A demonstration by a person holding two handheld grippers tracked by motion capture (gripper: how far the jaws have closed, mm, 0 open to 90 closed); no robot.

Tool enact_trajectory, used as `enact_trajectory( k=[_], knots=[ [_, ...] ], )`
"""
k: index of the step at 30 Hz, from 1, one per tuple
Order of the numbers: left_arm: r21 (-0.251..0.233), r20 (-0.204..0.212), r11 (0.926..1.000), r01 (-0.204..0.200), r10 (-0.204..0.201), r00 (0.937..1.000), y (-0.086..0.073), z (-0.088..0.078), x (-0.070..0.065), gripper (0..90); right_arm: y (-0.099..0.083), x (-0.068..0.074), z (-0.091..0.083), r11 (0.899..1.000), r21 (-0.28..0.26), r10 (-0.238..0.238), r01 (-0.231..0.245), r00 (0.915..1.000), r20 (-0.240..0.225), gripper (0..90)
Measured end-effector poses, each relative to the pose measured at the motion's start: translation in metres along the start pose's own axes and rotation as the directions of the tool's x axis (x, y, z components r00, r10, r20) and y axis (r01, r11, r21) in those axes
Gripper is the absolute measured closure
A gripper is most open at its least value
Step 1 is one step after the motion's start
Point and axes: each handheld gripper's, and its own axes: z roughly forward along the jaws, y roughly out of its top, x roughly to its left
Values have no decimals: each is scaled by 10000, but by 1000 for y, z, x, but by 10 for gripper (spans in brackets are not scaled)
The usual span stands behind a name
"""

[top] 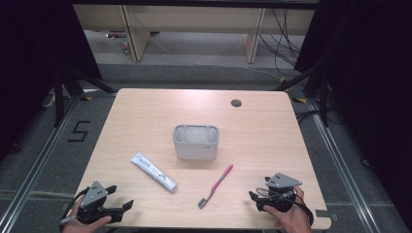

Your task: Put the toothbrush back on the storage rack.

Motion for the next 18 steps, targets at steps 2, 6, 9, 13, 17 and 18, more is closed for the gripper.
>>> enact_trajectory(
  k=[2,6,9,13,17,18],
  knots=[
    [65,20,10000,-57,57,10000,0,-1,1,169,0,0,0,10000,-22,-65,65,10000,-21,229],
    [-50,-14,10000,9,-9,10000,1,-1,1,161,4,2,-2,9998,-51,-185,184,9992,-350,237],
    [-166,66,9998,131,-130,9999,0,0,1,152,8,4,-2,9990,-69,-447,444,9973,-588,236],
    [-322,153,9993,180,-175,9997,0,-2,1,149,16,4,1,9945,-95,-1043,1038,9919,-726,237],
    [-425,222,9988,233,-223,9995,0,-2,1,149,24,6,3,9911,-123,-1332,1327,9879,-799,243],
    [-387,223,9991,199,-190,9996,1,-2,1,149,27,7,4,9885,-101,-1513,1511,9833,-1007,248]
  ],
)
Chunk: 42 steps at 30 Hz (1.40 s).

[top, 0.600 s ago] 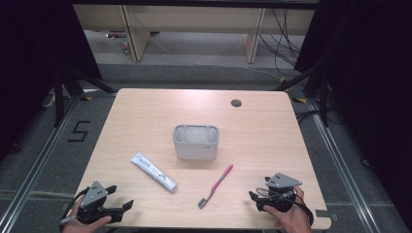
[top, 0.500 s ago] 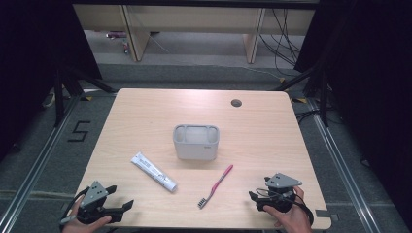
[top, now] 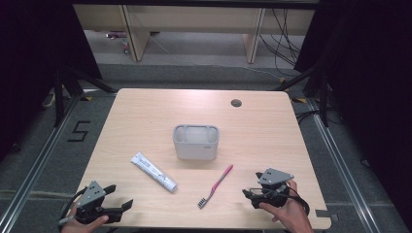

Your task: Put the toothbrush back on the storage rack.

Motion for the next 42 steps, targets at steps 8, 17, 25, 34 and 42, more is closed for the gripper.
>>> enact_trajectory(
  k=[8,17,25,34,42],
  knots=[
    [276,115,9993,-261,258,9996,2,5,-2,149,25,5,6,9951,201,-959,966,9947,-361,270],
    [288,75,9992,-292,290,9996,3,6,-2,149,43,12,14,9850,646,-1548,1598,9850,-761,280],
    [302,100,9991,-288,285,9995,3,6,-2,149,54,11,21,9735,730,-2070,2167,9707,-1221,358],
    [333,133,9988,-351,347,9993,3,6,-2,150,66,8,34,9555,1184,-2483,2702,9533,-1718,402],
    [332,120,9989,-329,325,9994,3,6,-2,151,74,8,45,9294,1335,-3124,3441,9259,-2123,410]
  ],
)
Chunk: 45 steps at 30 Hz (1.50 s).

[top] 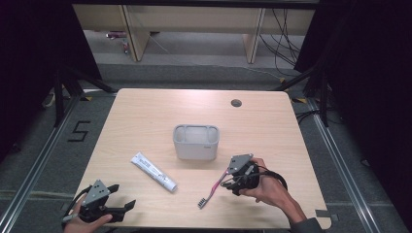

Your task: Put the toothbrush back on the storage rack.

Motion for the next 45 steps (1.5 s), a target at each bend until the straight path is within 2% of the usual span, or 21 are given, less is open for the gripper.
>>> enact_trajectory(
  k=[3,4,7,10,11,14,17,18,21,22,23,30,32,33,35,36,37,40,41,42,45],
  knots=[
    [17,-1,10000,14,-14,10000,0,0,0,151,5,-1,6,9985,374,-389,397,9990,-219,419],
    [20,1,10000,11,-11,10000,0,0,0,151,8,-1,10,9955,600,-716,738,9968,-367,428],
    [11,10,10000,-18,18,10000,0,0,0,151,12,0,13,9943,818,-644,681,9968,-473,432],
    [-18,-9,10000,46,-46,10000,0,0,0,151,17,-3,18,9900,980,-944,1013,9929,-719,439],
    [-34,-15,10000,55,-55,10000,0,0,0,151,17,-2,18,9911,1036,-765,839,9944,-729,440],
    [-26,-15,10000,42,-42,10000,0,0,0,151,18,-4,21,9899,1069,-852,928,9937,-729,442],
    [-8,16,10000,-7,7,10000,0,0,0,151,20,-6,26,9858,1139,-1146,1237,9899,-833,443],
    [-6,14,10000,-9,9,10000,0,0,0,151,21,-5,28,9835,1195,-1236,1361,9866,-1065,443],
    [-5,-11,10000,35,-35,10000,0,-1,-1,151,21,-3,31,9814,1379,-1186,1333,9868,-1102,443],
    [2,-2,10000,-2,2,10000,0,0,0,152,22,-5,33,9783,1340,-1421,1579,9825,-1206,444],
    [31,-34,10000,-13,13,10000,0,-1,0,152,22,-4,33,9800,1438,-1214,1377,9858,-1163,443],
    [9,-40,10000,49,-49,10000,0,0,0,152,22,-6,38,9766,1604,-1242,1434,9845,-1242,443],
    [23,-25,10000,22,-22,10000,0,0,0,152,23,-7,40,9734,1542,-1501,1697,9799,-1312,443],
    [28,-27,10000,26,-26,10000,0,0,0,152,22,-6,40,9754,1626,-1280,1487,9831,-1313,443],
    [23,-39,10000,45,-45,10000,0,0,0,152,22,-6,41,9733,1730,-1279,1511,9821,-1381,443],
    [18,-40,10000,44,-44,10000,0,0,0,152,23,-4,41,9707,2042,-1049,1270,9877,-1157,443],
    [20,-37,10000,29,-29,10000,0,0,0,152,23,-4,41,9707,2042,-1049,1270,9877,-1157,443],
    [24,-44,10000,49,-48,10000,0,0,0,152,24,-6,42,9669,2008,-1341,1577,9829,-1262,443],
    [21,-47,10000,72,-72,10000,0,0,-1,152,25,-8,43,9639,1846,-1677,1917,9761,-1382,443],
    [27,-36,10000,36,-36,10000,0,0,0,152,25,-6,43,9645,1946,-1550,1784,9794,-1295,443],
    [33,-58,10000,47,-46,10000,0,-1,0,152,27,-6,43,9604,2101,-1584,1830,9789,-1287,443]
  ],
)
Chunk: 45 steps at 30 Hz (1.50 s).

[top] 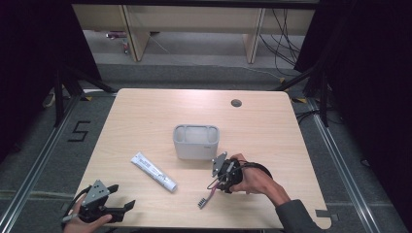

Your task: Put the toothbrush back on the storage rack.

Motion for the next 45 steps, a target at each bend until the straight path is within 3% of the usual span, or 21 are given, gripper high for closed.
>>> enact_trajectory(
  k=[1,3,6,8,11,12,15,16,17,19,25,31,32,36,40,45],
  knots=[
    [2,4,10000,-8,8,10000,0,0,0,152,0,1,0,9999,113,124,-124,9999,16,443],
    [12,30,10000,-24,24,10000,0,0,0,152,3,-2,3,9985,44,-540,541,9985,-106,442],
    [25,38,10000,-53,52,10000,0,0,0,152,4,1,3,9992,401,-75,78,9999,-73,443],
    [30,39,10000,-52,52,10000,0,0,0,152,7,-3,4,9961,550,-689,689,9976,-16,442],
    [-7,32,10000,-9,9,10000,0,0,0,152,8,-3,5,9954,787,-542,545,9985,-62,444],
    [-2,42,10000,-61,61,10000,0,0,0,152,10,-6,7,9912,679,-1124,1134,9935,-171,456],
    [3,26,10000,-21,21,10000,0,0,0,152,11,-7,9,9880,760,-1327,1342,9908,-248,470],
    [7,39,10000,-69,69,10000,0,0,1,152,11,-6,9,9897,897,-1094,1113,9937,-257,477],
    [2,34,10000,-19,19,10000,0,0,1,152,11,-7,10,9868,846,-1362,1382,9903,-284,485],
    [2,31,10000,-21,21,10000,0,0,1,152,11,-6,9,9900,912,-1050,1080,9938,-366,519],
    [17,40,10000,-33,33,10000,0,0,1,152,11,-7,8,9863,1122,-1165,1209,9922,-452,588],
    [32,22,10000,-44,44,10000,0,-1,1,152,14,-10,9,9764,1540,-1416,1512,9873,-716,642],
    [48,-9,10000,-64,65,10000,1,-1,0,152,17,-8,9,9721,1868,-1288,1418,9884,-800,660],
    [-37,54,10000,-5,5,10000,1,-1,1,152,19,-9,10,9669,2012,-1393,1567,9854,-980,686],
    [-70,50,10000,5,-4,10000,0,-1,1,152,21,-8,10,9638,2275,-1173,1389,9874,-1060,702],
    [-60,57,10000,-24,25,10000,1,-1,1,152,26,-8,12,9544,2465,-1403,1683,9819,-1272,738]
  ],
)
